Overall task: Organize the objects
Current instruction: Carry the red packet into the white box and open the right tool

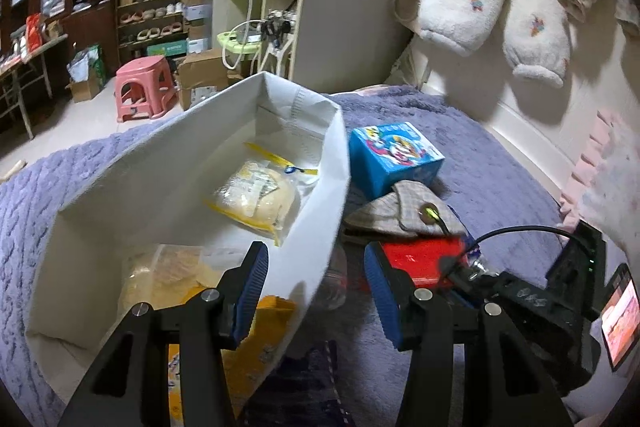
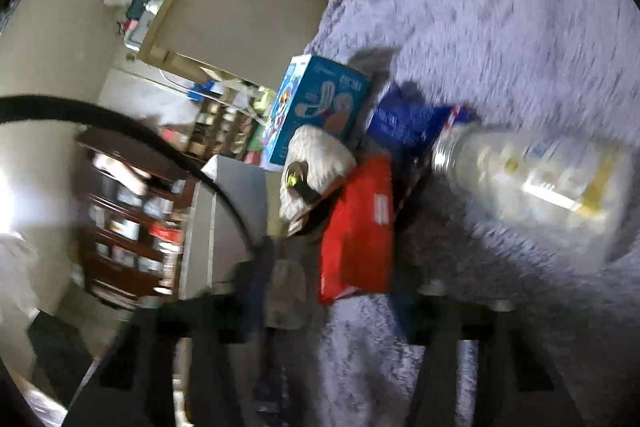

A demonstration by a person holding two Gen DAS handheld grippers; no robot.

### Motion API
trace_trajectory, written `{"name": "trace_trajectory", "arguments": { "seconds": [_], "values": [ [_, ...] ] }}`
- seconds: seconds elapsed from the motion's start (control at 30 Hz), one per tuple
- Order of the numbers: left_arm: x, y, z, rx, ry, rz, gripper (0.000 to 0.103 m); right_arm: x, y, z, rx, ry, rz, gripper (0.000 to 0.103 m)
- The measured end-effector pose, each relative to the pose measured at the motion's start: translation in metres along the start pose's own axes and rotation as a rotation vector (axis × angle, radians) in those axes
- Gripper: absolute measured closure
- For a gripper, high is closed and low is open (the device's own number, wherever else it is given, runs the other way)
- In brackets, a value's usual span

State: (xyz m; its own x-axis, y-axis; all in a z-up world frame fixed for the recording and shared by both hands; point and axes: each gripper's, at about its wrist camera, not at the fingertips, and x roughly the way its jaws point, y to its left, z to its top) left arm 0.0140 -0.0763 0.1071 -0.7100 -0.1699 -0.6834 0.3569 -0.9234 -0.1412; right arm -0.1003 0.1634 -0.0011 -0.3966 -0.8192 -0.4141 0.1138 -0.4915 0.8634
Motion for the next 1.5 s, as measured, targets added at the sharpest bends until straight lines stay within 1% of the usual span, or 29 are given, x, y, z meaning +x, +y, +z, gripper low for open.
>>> {"name": "trace_trajectory", "arguments": {
  "seconds": [0.03, 0.07, 0.1, 0.13, 0.17, 0.2, 0.23, 0.27, 0.3, 0.37, 0.4, 0.47, 0.5, 0.53, 0.57, 0.6, 0.67, 0.73, 0.77, 0.83, 0.87, 0.9, 0.93, 1.0, 1.07, 1.1, 1.2, 1.3, 1.5],
  "values": [
    [-0.002, -0.002, 0.000, 0.012, -0.009, -0.001, 0.055, 0.002, 0.003, 0.002, -0.032, -0.008, -0.010, 0.089],
    [-0.007, -0.004, 0.001, 0.021, -0.037, -0.003, 0.055, 0.000, 0.009, 0.002, -0.065, -0.023, -0.037, 0.089],
    [-0.014, -0.004, 0.002, 0.021, -0.078, -0.001, 0.055, -0.007, 0.026, 0.000, -0.148, -0.058, -0.079, 0.089],
    [-0.026, -0.004, 0.003, 0.018, -0.138, -0.001, 0.055, -0.014, 0.036, 0.000, -0.202, -0.080, -0.092, 0.089],
    [-0.045, -0.003, 0.004, 0.013, -0.234, -0.002, 0.051, -0.028, 0.059, -0.002, -0.293, -0.133, -0.104, 0.089],
    [-0.058, -0.002, 0.004, 0.007, -0.299, 0.006, 0.044, -0.039, 0.075, -0.004, -0.348, -0.176, -0.103, 0.089],
    [-0.072, -0.002, 0.004, -0.006, -0.359, 0.026, 0.024, -0.049, 0.093, -0.006, -0.403, -0.219, -0.093, 0.089],
    [-0.084, -0.001, 0.003, -0.022, -0.406, 0.047, 0.010, -0.059, 0.114, -0.008, -0.461, -0.251, -0.053, 0.089],
    [-0.094, 0.001, 0.002, -0.041, -0.435, 0.063, 0.009, -0.063, 0.125, -0.009, -0.482, -0.260, -0.023, 0.089],
    [-0.109, 0.005, -0.002, -0.085, -0.451, 0.100, 0.009, -0.059, 0.147, -0.014, -0.497, -0.256, 0.062, 0.089],
    [-0.115, 0.006, -0.003, -0.102, -0.449, 0.131, 0.009, -0.052, 0.155, -0.019, -0.492, -0.231, 0.106, 0.089],
    [-0.127, 0.010, 0.001, -0.105, -0.441, 0.221, 0.009, -0.032, 0.164, -0.029, -0.478, -0.164, 0.161, 0.089],
    [-0.132, 0.013, 0.004, -0.091, -0.436, 0.243, 0.009, -0.011, 0.170, -0.037, -0.467, -0.101, 0.191, 0.089],
    [-0.134, 0.017, 0.006, -0.086, -0.422, 0.254, 0.009, -0.001, 0.172, -0.042, -0.458, -0.059, 0.211, 0.087],
    [-0.135, 0.019, 0.008, -0.083, -0.401, 0.264, 0.009, 0.015, 0.171, -0.045, -0.441, -0.001, 0.234, 0.087],
    [-0.133, 0.022, 0.011, -0.080, -0.362, 0.281, 0.009, 0.032, 0.172, -0.053, -0.428, 0.068, 0.243, 0.085],
    [-0.125, 0.027, 0.014, -0.082, -0.291, 0.303, 0.009, 0.041, 0.176, -0.064, -0.451, 0.122, 0.229, 0.083],
    [-0.116, 0.034, 0.017, -0.108, -0.246, 0.280, 0.009, 0.041, 0.179, -0.064, -0.487, 0.104, 0.211, 0.079],
    [-0.111, 0.038, 0.018, -0.130, -0.214, 0.255, 0.009, 0.036, 0.180, -0.063, -0.501, 0.085, 0.212, 0.076],
    [-0.106, 0.043, 0.015, -0.181, -0.182, 0.186, 0.009, 0.027, 0.181, -0.060, -0.521, 0.047, 0.188, 0.071],
    [-0.105, 0.046, 0.015, -0.199, -0.166, 0.160, 0.009, 0.024, 0.181, -0.057, -0.525, 0.041, 0.182, 0.071],
    [-0.104, 0.049, 0.014, -0.208, -0.155, 0.154, 0.009, 0.023, 0.180, -0.054, -0.525, 0.046, 0.170, 0.069],
    [-0.103, 0.048, 0.011, -0.208, -0.151, 0.162, 0.009, 0.021, 0.177, -0.055, -0.523, 0.053, 0.154, 0.067],
    [-0.101, 0.047, 0.009, -0.193, -0.139, 0.220, 0.010, 0.024, 0.174, -0.048, -0.523, 0.092, 0.086, 0.063],
    [-0.097, 0.045, 0.008, -0.177, -0.125, 0.278, 0.010, 0.030, 0.170, -0.041, -0.527, 0.134, 0.029, 0.062],
    [-0.095, 0.046, 0.007, -0.178, -0.116, 0.291, 0.010, 0.029, 0.166, -0.042, -0.531, 0.143, 0.014, 0.062],
    [-0.087, 0.050, 0.008, -0.197, -0.087, 0.278, 0.010, 0.023, 0.154, -0.043, -0.550, 0.150, -0.040, 0.062],
    [-0.082, 0.050, 0.007, -0.197, -0.079, 0.280, 0.010, 0.019, 0.148, -0.046, -0.561, 0.164, -0.068, 0.062],
    [-0.077, 0.045, 0.009, -0.172, -0.072, 0.301, 0.011, 0.028, 0.151, -0.053, -0.613, 0.197, -0.114, 0.062]
  ]
}}
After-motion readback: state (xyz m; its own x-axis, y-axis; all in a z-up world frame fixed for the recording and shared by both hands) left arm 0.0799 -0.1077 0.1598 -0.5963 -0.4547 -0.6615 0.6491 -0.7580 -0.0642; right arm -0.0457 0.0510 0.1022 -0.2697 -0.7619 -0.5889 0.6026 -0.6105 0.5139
